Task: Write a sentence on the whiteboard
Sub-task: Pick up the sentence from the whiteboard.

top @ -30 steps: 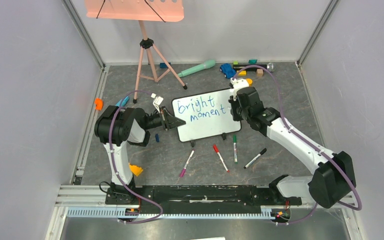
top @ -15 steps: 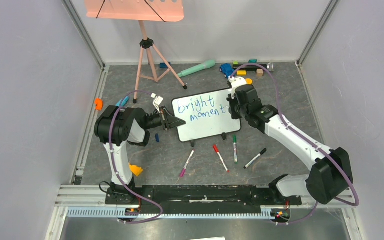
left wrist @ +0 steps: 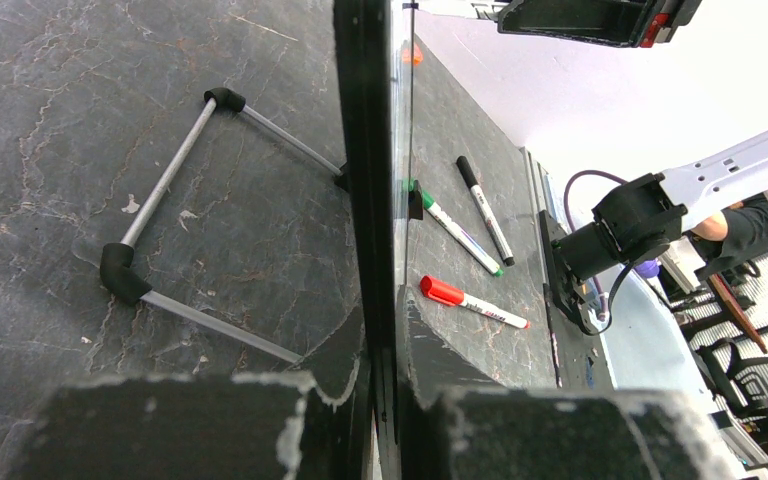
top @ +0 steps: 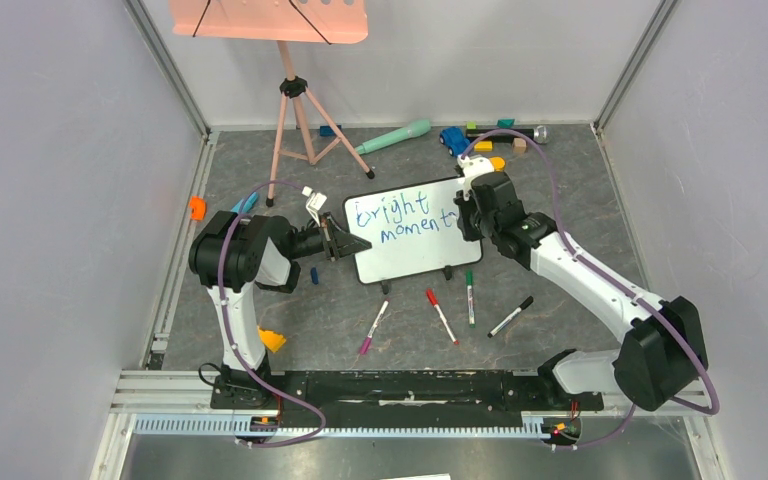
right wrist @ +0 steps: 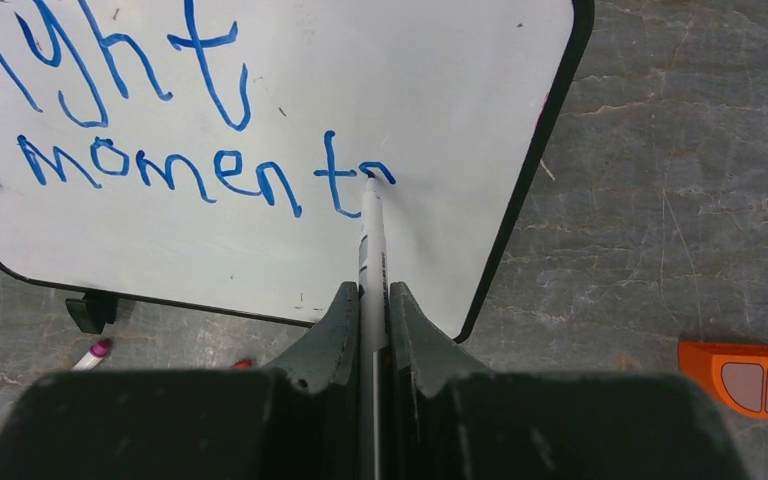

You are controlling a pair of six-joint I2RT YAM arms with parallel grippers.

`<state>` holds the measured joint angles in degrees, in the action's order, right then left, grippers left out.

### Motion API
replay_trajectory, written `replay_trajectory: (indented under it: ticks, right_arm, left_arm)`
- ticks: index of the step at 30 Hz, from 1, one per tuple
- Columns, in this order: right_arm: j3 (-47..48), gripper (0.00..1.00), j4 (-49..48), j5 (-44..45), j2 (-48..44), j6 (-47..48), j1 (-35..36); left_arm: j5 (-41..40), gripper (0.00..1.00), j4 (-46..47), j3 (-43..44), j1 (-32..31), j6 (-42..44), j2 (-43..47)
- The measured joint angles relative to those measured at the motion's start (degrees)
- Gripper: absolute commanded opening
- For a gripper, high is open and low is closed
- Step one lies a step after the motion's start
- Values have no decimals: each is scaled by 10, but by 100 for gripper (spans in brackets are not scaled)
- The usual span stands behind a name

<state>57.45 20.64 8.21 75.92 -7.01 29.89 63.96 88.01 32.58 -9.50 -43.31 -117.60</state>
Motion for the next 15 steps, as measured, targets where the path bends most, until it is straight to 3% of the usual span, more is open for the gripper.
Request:
replay_trajectory:
  ticks: [15]
  right_arm:
    - [-33,0,9,7,-17,-9,0]
  left_arm:
    - [0,2,0,0,0,0,0]
